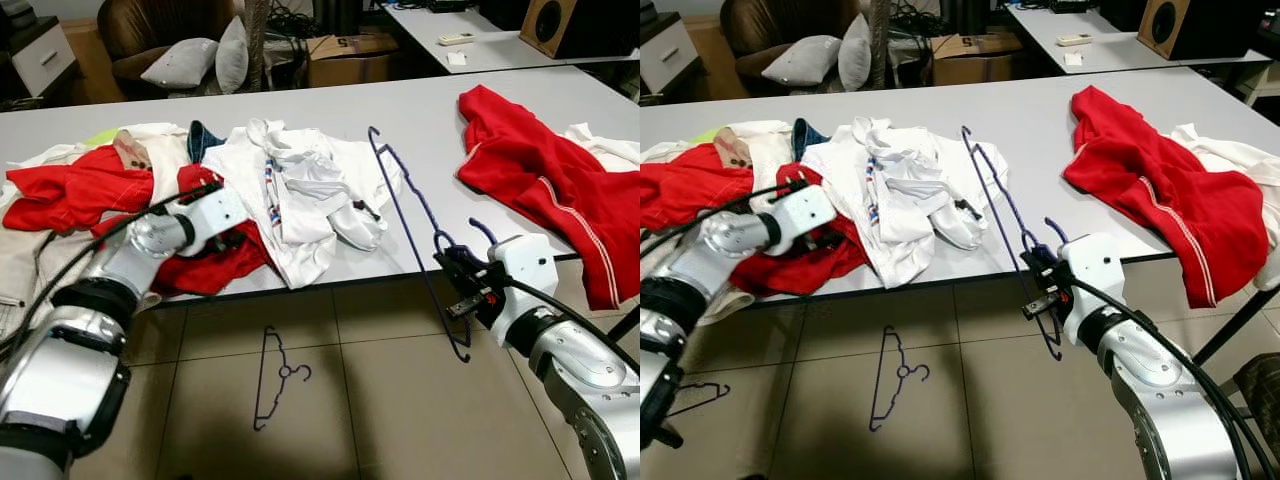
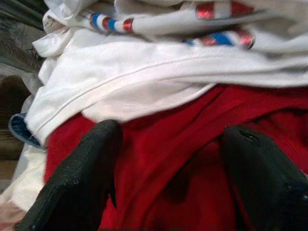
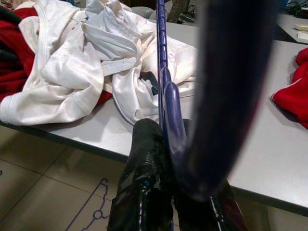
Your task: Hang hanger
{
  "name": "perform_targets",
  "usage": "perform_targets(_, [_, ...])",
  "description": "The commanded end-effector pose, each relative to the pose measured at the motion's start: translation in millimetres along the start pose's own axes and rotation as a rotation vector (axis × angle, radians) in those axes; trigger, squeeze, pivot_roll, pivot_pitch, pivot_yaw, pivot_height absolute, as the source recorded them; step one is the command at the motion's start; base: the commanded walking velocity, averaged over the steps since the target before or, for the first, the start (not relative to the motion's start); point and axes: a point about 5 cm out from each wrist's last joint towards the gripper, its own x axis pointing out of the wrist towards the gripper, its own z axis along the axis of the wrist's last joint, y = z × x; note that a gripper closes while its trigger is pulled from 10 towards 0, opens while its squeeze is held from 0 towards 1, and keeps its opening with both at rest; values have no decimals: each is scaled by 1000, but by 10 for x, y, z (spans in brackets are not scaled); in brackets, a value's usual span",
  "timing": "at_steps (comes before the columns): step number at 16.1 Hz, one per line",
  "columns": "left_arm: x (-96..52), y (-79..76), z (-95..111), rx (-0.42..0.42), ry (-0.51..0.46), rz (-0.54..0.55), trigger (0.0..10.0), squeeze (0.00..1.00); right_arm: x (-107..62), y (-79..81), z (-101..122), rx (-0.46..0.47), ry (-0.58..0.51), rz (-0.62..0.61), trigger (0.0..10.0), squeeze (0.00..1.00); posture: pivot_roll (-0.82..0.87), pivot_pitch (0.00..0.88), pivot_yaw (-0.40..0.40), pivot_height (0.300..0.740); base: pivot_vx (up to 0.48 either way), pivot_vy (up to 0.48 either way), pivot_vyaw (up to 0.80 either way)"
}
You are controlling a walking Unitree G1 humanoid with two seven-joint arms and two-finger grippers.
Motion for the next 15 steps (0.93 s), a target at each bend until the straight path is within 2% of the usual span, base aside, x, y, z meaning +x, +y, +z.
perform_targets(1, [-31, 50, -46, 38, 43, -12, 10000, 0, -16, 8, 28, -5, -9, 2, 10000, 0, -216, 0, 96, 740, 0, 0, 0])
perform_targets(6, [30, -1, -111, 121, 135, 64, 10000, 0, 29, 26, 42, -10, -13, 13, 10000, 0, -209, 0, 94, 740, 0, 0, 0])
perform_targets(7, [26, 33, -134, 128, 162, 124, 10000, 0, 23, 26, 43, -17, -12, 16, 10000, 0, -212, 0, 95, 740, 0, 0, 0])
perform_targets(8, [19, 62, -128, 129, 160, 149, 3608, 0, 20, 20, 41, -18, -12, 12, 10000, 0, -212, 0, 95, 740, 0, 0, 0])
perform_targets(9, [11, 108, -94, 112, 133, 179, 0, 0, 17, 10, 43, -19, -12, 10, 10000, 0, -211, 0, 93, 740, 0, 0, 0])
perform_targets(11, [11, 158, -10, 87, 65, 213, 0, 0, 18, 10, 49, -21, -13, 14, 10000, 0, -211, 0, 90, 740, 0, 0, 0])
perform_targets(15, [27, 126, -4, 78, 57, 191, 0, 0, 43, 28, 52, -30, -15, 34, 10000, 0, -208, 0, 84, 740, 0, 0, 0])
